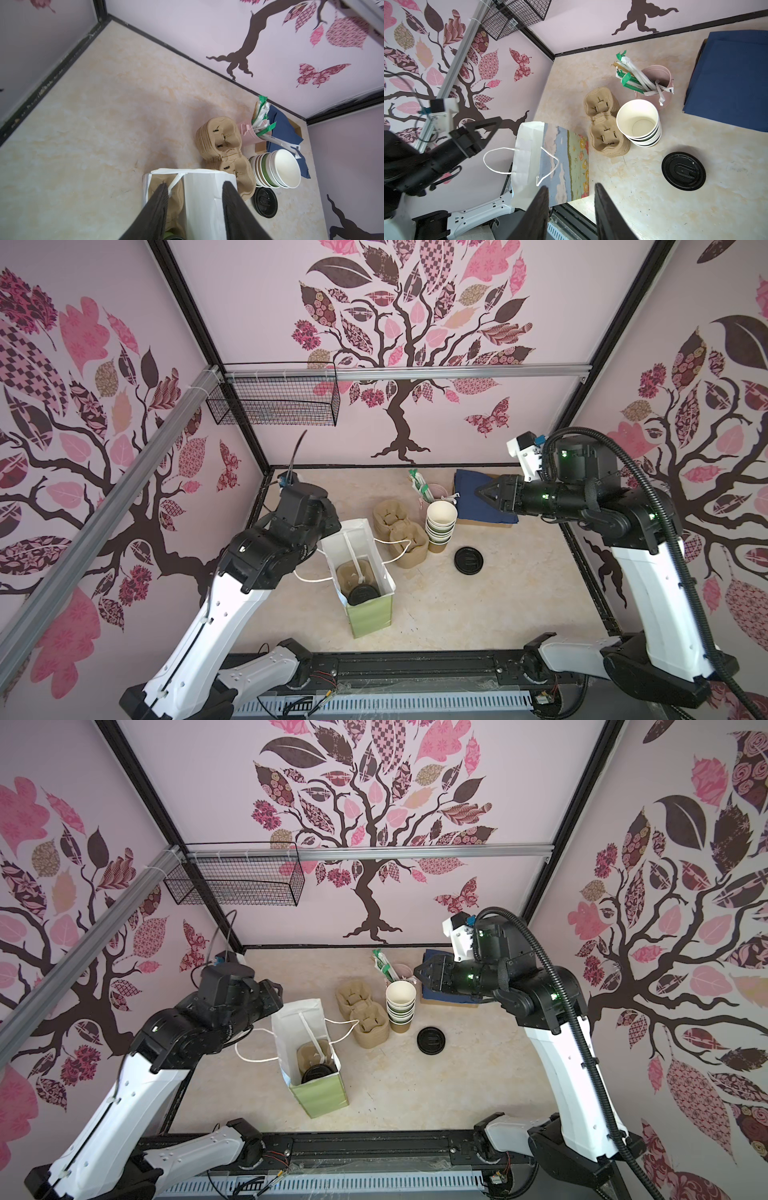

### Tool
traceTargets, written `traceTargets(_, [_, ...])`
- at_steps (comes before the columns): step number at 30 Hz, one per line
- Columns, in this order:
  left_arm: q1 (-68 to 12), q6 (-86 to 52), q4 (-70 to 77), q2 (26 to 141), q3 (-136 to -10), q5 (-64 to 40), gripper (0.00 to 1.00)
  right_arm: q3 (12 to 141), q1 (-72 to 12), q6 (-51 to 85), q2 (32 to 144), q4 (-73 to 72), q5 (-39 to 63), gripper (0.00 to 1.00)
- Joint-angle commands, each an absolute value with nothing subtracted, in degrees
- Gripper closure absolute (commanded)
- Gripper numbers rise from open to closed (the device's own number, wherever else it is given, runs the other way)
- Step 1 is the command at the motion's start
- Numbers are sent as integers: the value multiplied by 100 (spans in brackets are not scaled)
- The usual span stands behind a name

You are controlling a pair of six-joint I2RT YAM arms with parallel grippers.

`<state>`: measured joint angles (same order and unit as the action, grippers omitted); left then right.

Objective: Pack a coffee takeout order
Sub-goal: Place the straw in the takeout bag, then pick up the tissues from the napkin box.

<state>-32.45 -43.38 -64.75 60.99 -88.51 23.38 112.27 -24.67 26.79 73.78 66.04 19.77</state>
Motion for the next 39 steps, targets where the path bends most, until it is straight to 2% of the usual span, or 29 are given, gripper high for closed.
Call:
traceTargets(1, [-3221,-3960,-7091,5924,-9539,2932,51,10983,-2462,2650,7504,6617,1907,61])
traceTargets(5, [-3219,-3862,-7710,6060,-10450,3460,48,10687,-2465,2663,7597,6736,1326,60])
traceTargets(8, [-3225,-3992,-8448,6282,-11069,3683,41,10462,-2453,2683,7681,6812,831,55])
traceTargets(11, [-3223,-4340,-9120,6407,-11437,3497,37,10177,-2461,2714,7687,6756,577,55])
traceTargets(14, [-3223,-4613,-9319,6298,-11250,2996,35,9835,-2442,2724,7711,6681,514,52])
traceTargets(20, [-3221,-4623,-8502,5687,-10344,2446,35,8927,-2329,2825,7717,6105,582,52])
traceTargets(29, [-3222,-4601,-8392,5482,-10127,2691,35,8750,-2145,2761,8142,5836,438,52])
traceTargets(39, [-3223,-3864,-6678,5520,-9833,2538,34,8042,-459,2884,8205,5017,294,53])
